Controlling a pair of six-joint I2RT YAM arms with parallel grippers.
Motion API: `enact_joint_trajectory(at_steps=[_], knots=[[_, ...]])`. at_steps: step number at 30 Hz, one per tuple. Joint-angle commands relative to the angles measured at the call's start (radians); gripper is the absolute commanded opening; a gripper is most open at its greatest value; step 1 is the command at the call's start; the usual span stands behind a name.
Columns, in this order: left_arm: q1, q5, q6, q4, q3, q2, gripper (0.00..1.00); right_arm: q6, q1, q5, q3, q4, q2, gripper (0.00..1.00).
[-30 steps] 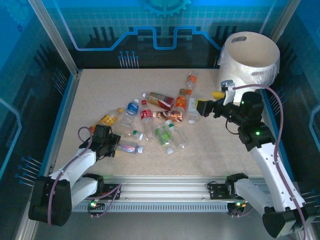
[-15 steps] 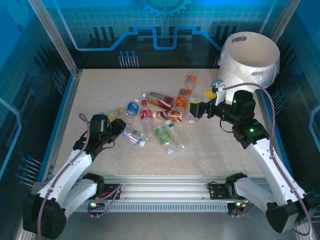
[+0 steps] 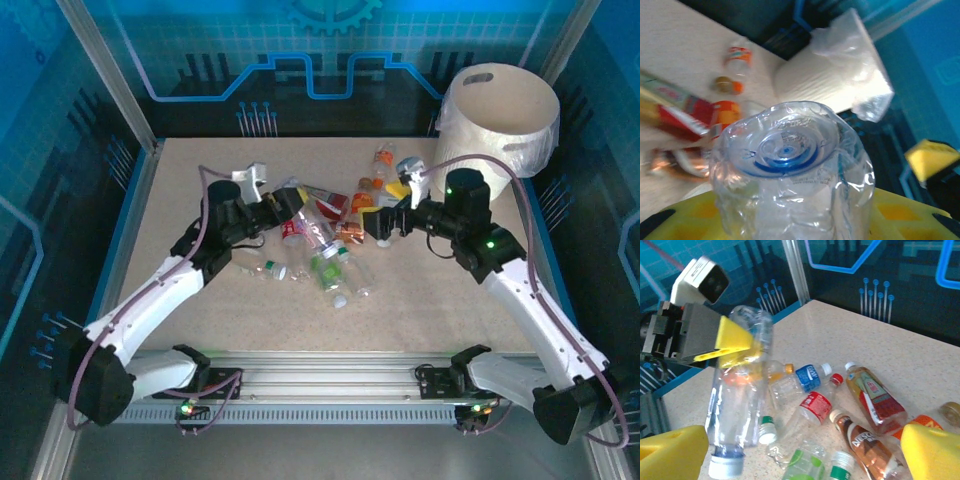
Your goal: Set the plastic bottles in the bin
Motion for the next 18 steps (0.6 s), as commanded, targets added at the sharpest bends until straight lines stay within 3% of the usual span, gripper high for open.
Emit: enact_joint_trajectory(at_steps=[1,5,15,18], knots=[[-0.052,0.128,0.056,0.138,0.088,0.046,0.47,-0.008,0.043,-0.023,0.072,-0.066,0.057,1.0],[-0.107,0.15,0.141,0.097,0.16,0.077,0.47,-0.011,0.077,-0.032,0.146,-0.126,0.132,1.0],[-0.135,0.123,0.167,0.141,0.182,0.095,0.47,-0.049,0.139,-0.328,0.218,-0.183,0.256,1.0],[-0.136,0.11,0.172,0.149,0.185,0.102,0.47,-0.059,0.162,-0.309,0.227,-0.204,0.27,0.99]])
